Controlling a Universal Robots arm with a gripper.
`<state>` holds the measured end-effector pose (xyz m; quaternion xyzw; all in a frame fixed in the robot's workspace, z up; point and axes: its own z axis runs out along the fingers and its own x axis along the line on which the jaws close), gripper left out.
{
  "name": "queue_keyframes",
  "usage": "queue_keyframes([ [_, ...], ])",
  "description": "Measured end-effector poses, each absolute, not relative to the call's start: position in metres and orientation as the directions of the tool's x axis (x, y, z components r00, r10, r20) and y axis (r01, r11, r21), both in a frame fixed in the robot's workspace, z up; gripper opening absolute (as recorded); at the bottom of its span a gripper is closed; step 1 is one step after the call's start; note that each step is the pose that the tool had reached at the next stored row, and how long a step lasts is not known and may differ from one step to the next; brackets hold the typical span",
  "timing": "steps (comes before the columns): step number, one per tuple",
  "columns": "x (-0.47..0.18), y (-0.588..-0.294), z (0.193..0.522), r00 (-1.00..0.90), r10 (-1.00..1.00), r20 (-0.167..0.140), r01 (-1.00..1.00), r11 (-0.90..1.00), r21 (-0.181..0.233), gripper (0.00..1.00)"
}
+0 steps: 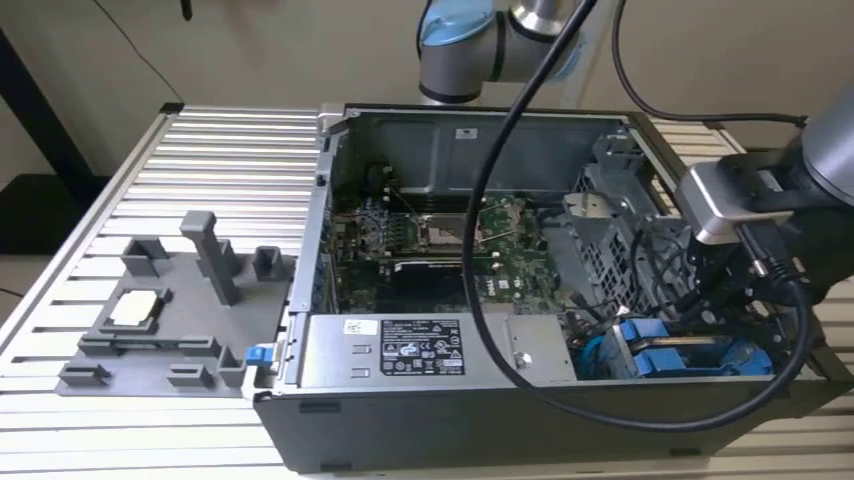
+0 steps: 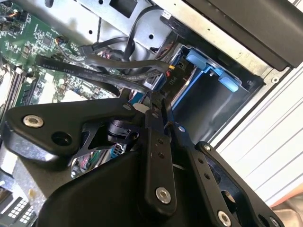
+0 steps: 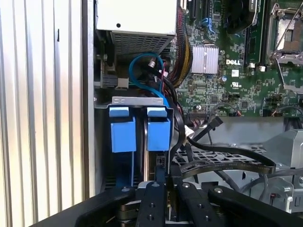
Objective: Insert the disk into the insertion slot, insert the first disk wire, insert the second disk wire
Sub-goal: 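Insert the second disk wire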
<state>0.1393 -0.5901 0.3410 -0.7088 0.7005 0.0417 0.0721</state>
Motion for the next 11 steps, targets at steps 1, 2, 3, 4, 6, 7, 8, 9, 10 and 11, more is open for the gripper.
queue_keyframes([
  [1,0.1394,-0.5903,0.3403,0.013,-0.987,-0.160,-0.999,-0.006,-0.044,0.16],
  [2,0.1394,-0.5905,0.3396,0.012,-0.987,-0.160,-0.999,-0.005,-0.044,0.16],
  [3,0.1394,-0.5907,0.3390,0.010,-0.987,-0.159,-0.999,-0.004,-0.044,0.16],
  [4,0.1394,-0.5909,0.3382,0.009,-0.987,-0.159,-0.999,-0.002,-0.044,0.16],
  [6,0.1395,-0.5912,0.3359,0.006,-0.987,-0.159,-0.999,0.001,-0.044,0.16],
  [7,0.1395,-0.5913,0.3350,0.005,-0.987,-0.158,-0.999,0.002,-0.044,0.16],
  [8,0.1394,-0.5915,0.3338,0.003,-0.988,-0.157,-0.999,0.003,-0.044,0.16],
  [9,0.1395,-0.5917,0.3326,0.003,-0.987,-0.159,-0.999,0.004,-0.044,0.17],
  [10,0.1395,-0.5918,0.3323,0.002,-0.987,-0.159,-0.999,0.005,-0.044,0.17],
  [11,0.1395,-0.5918,0.3322,0.002,-0.987,-0.159,-0.999,0.005,-0.043,0.17],
])
